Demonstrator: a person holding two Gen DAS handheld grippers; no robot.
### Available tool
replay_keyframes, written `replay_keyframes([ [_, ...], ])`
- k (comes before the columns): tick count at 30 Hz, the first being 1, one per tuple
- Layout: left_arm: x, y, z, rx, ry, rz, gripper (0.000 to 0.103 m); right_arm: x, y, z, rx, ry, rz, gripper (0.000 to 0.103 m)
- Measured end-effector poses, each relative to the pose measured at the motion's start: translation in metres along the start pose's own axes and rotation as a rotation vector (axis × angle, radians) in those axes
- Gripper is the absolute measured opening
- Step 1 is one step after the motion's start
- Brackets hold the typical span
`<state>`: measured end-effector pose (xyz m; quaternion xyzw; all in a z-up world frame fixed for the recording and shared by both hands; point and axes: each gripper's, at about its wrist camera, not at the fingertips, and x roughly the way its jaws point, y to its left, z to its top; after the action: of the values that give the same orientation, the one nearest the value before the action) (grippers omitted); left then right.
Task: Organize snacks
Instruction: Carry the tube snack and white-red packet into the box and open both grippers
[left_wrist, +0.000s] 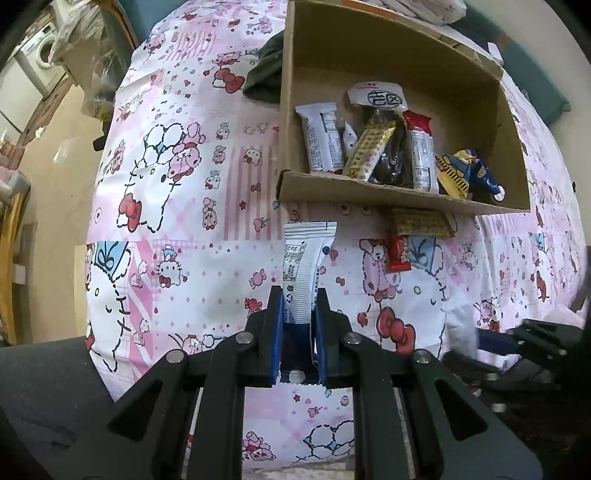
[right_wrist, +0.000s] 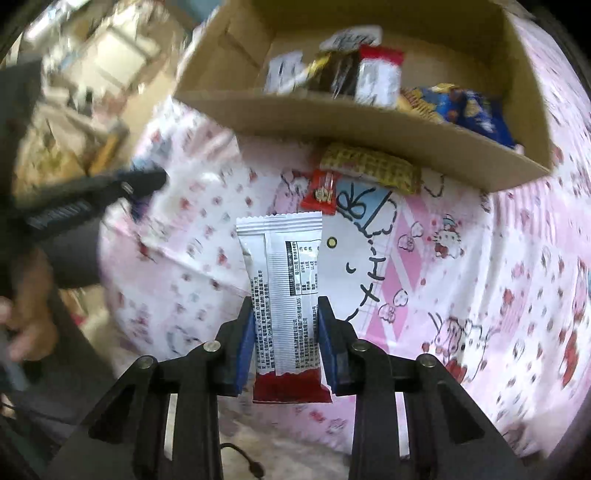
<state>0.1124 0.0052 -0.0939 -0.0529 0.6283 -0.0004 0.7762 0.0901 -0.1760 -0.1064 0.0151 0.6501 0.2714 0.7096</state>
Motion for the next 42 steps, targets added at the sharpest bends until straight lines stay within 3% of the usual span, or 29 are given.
replay_keyframes([
  [6,0.001,0.000,-0.004,0.003,-0.004,0.014,0.013,-0.031,-0.003,0.000,0.071,-0.164,0.035,0.033],
  [19,-0.001,-0.003,-0.006,0.025,-0.050,0.061,0.013,-0.030,-0.007,0.000,0.097,-0.190,0.042,0.033],
  [25,-0.037,-0.003,-0.006,-0.015,-0.139,0.005,0.013,-0.038,-0.005,-0.001,0.095,-0.225,0.054,0.033],
  [31,-0.063,-0.004,0.002,-0.021,-0.202,0.002,0.013,-0.062,-0.002,-0.001,0.095,-0.335,0.115,0.033],
  [38,-0.088,-0.008,0.031,-0.021,-0.269,-0.005,0.013,-0.099,-0.017,0.002,0.165,-0.522,0.206,0.033],
  [42,-0.099,-0.013,0.049,-0.003,-0.308,-0.002,0.013,-0.118,-0.029,0.007,0.197,-0.599,0.216,0.033],
])
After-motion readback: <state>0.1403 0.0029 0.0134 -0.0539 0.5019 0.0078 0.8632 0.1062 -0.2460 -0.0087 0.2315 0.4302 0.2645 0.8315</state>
